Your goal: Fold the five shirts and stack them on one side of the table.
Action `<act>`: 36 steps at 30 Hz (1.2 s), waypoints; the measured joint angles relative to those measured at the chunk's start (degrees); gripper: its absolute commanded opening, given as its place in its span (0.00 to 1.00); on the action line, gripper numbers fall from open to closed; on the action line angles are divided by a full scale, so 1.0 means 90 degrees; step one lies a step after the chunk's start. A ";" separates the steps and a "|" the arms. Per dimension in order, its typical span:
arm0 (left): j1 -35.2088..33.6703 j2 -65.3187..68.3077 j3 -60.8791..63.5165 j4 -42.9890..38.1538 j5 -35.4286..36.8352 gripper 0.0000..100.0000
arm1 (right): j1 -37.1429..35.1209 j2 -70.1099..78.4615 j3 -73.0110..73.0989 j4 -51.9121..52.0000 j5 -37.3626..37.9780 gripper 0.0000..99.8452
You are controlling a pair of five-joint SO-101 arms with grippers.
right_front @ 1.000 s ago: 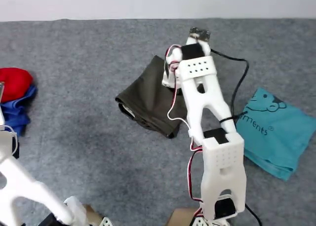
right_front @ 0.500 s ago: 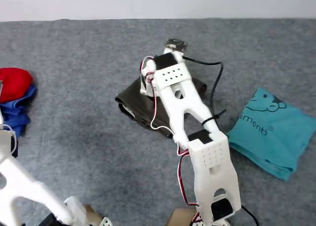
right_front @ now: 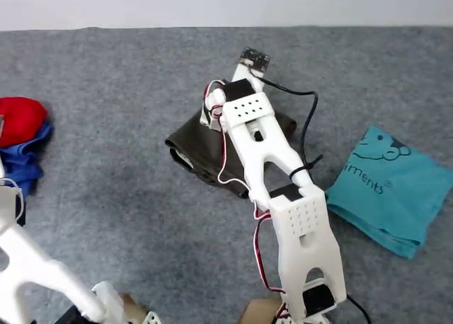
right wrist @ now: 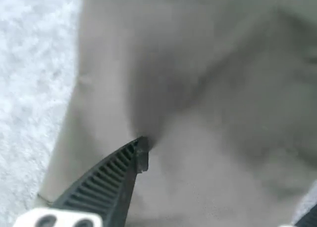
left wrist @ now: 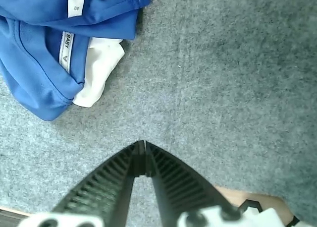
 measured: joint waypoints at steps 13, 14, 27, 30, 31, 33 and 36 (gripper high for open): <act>0.0000 0.0000 0.0000 0.0000 0.0000 0.01 | 0.0127 0.0488 0.0000 -0.0186 -0.0195 0.51; 0.0000 0.0000 0.0000 0.0000 0.0000 0.01 | 0.0147 0.0527 0.0000 -0.0234 -0.0195 0.51; 0.0000 0.0000 0.0000 0.0000 0.0000 0.01 | 0.0322 0.1006 -0.0166 -0.0674 -0.0215 0.22; 0.0000 0.0000 0.0000 0.0000 0.0000 0.01 | 0.0430 0.0967 -0.0166 -0.0733 -0.0225 0.15; 0.0000 0.0000 0.0000 0.0000 0.0000 0.01 | 0.0459 0.0957 -0.0166 -0.0742 -0.0225 0.14; 0.0000 0.0000 0.0000 0.0000 0.0000 0.01 | 0.0469 0.1006 -0.0166 -0.0742 -0.0215 0.09; 0.0000 0.0000 0.0000 0.0000 0.0000 0.01 | 0.0518 0.1016 -0.0166 -0.0752 -0.0215 0.00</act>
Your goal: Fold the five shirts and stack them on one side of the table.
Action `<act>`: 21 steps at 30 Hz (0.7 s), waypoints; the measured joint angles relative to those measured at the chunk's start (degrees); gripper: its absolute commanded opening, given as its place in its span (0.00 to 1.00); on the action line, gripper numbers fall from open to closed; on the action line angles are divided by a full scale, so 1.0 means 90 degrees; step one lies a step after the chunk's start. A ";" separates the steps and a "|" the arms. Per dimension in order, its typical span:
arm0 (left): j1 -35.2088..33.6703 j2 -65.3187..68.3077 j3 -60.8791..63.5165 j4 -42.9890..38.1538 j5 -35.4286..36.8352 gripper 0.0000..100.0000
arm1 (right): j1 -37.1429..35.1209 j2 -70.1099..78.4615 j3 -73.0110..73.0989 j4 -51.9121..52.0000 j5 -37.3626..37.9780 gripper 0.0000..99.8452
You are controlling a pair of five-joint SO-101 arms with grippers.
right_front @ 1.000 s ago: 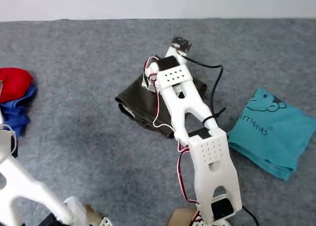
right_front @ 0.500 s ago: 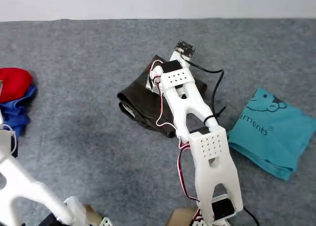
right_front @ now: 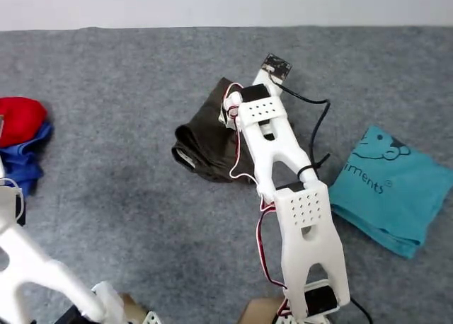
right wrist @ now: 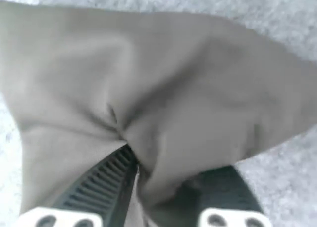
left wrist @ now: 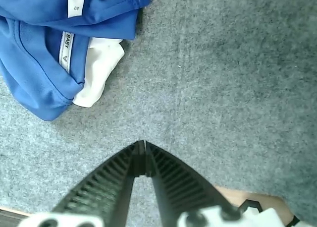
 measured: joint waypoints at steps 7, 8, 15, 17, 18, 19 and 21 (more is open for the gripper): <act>0.0000 0.0000 0.0000 0.0000 0.0000 0.01 | 0.0127 0.0039 0.0000 -0.0020 0.0410 0.01; 0.0000 0.0000 0.0000 0.0000 0.0000 0.01 | 0.0147 0.0039 0.0000 0.0000 0.0459 0.01; 0.0000 0.0000 0.0000 0.0000 0.0000 0.01 | 0.0283 -0.0371 0.0000 0.0791 0.1172 0.01; 0.0000 0.0000 0.0000 0.0000 0.0000 0.01 | 0.0410 -0.0557 0.0010 0.1123 0.1475 0.01; 0.0000 0.0000 0.0000 0.0000 0.0000 0.01 | 0.0488 -0.0664 0.0010 0.1270 0.1612 0.01; 0.0000 0.0000 0.0000 0.0000 0.0000 0.01 | 0.0567 -0.0791 0.0010 0.1407 0.1748 0.01; 0.0000 0.0000 0.0000 0.0000 0.0000 0.01 | 0.0733 -0.1026 0.0010 0.1680 0.2012 0.01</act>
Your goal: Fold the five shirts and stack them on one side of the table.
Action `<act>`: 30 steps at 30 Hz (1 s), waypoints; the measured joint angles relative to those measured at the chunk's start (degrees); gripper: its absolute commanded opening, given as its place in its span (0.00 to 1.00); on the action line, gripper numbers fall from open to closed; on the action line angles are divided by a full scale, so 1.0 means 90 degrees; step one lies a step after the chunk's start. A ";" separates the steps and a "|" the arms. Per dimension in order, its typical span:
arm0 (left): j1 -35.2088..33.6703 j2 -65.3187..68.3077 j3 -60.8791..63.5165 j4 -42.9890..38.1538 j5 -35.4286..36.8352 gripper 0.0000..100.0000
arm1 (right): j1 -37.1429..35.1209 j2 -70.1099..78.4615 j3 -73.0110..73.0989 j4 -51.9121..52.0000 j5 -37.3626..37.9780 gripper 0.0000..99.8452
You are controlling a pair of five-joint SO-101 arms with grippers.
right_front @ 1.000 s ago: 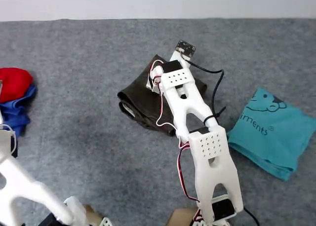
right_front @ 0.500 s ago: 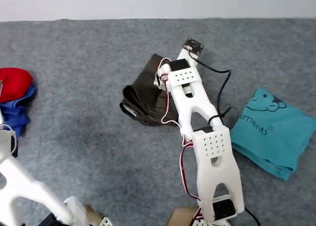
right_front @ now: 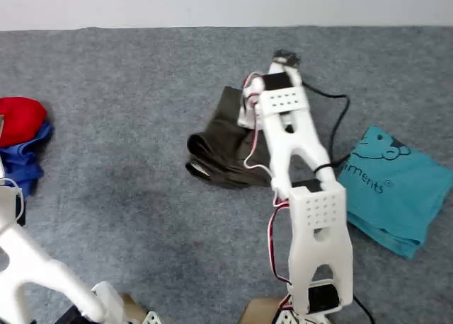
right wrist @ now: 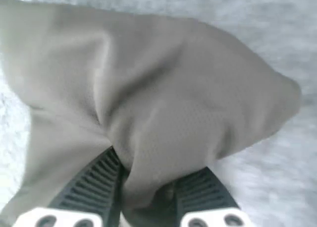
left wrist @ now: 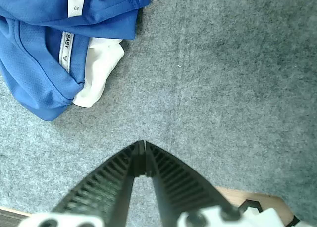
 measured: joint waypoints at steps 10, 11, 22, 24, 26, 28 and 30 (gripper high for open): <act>0.0000 0.0000 0.0000 0.0000 0.0000 0.01 | 0.0752 -0.0987 0.0000 0.1270 0.0967 0.01; 0.0000 0.0000 0.0000 0.0000 0.0000 0.01 | 0.0860 -0.1055 0.0000 0.1309 0.1055 0.01; 0.0000 0.0000 0.0000 0.0000 0.0000 0.01 | 0.2051 -0.1641 0.0000 0.1563 0.1612 0.01; 0.0000 0.0000 0.0000 0.0000 0.0000 0.01 | 0.2237 -0.1827 0.0000 0.1563 0.1680 0.01; 0.0000 0.0000 0.0000 0.0000 0.0000 0.01 | 0.2344 -0.2022 0.0000 0.1563 0.1690 0.01; 0.0000 0.0000 0.0000 0.0000 0.0000 0.01 | 0.2383 -0.2198 0.0000 0.1563 0.1690 0.01; 0.0000 0.0000 0.0000 0.0000 0.0000 0.01 | 0.2422 -0.2374 0.0000 0.1563 0.1700 0.01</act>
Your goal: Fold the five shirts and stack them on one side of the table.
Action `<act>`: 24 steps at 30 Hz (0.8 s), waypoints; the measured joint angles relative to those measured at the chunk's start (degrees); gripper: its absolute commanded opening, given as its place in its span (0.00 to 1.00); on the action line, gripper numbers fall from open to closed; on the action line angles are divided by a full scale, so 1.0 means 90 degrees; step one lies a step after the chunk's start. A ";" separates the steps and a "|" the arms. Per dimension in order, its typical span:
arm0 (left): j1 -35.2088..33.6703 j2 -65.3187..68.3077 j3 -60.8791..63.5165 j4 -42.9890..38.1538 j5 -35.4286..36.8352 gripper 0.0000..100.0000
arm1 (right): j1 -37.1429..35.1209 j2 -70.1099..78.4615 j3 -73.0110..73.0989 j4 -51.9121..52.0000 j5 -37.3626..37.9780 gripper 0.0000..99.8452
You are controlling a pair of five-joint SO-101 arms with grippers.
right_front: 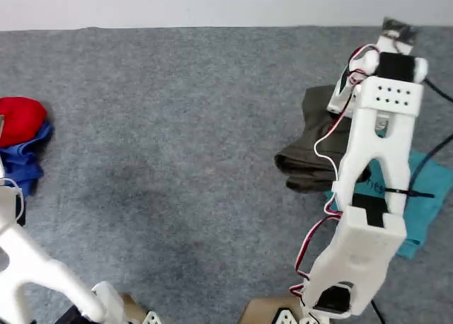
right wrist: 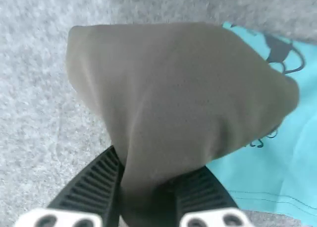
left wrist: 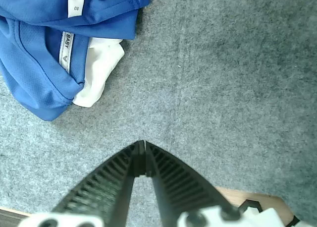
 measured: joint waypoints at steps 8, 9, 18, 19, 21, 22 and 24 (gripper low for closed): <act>0.0000 0.0000 0.0000 0.0000 0.0000 0.01 | 0.0391 -0.0469 0.0635 0.0010 0.0274 0.01; 0.0000 0.0000 0.0000 0.0000 0.0000 0.01 | 0.0508 -0.0488 0.0723 0.0010 0.0352 0.01; 0.0000 0.0000 0.0000 0.0000 0.0000 0.01 | 0.1426 -0.0459 0.0781 0.0010 0.1094 0.01; 0.0000 0.0000 0.0000 0.0000 0.0000 0.01 | 0.1514 -0.0391 0.0781 0.0010 0.1162 0.01; 0.0000 0.0000 0.0000 0.0000 0.0000 0.01 | 0.1661 -0.0205 0.0781 0.0010 0.1270 0.01; 0.0000 0.0000 0.0000 0.0000 0.0000 0.01 | 0.1719 -0.0107 0.0781 0.0010 0.1319 0.01; 0.0000 0.0000 0.0000 0.0000 0.0000 0.01 | 0.1817 0.0078 0.0781 0.0010 0.1416 0.01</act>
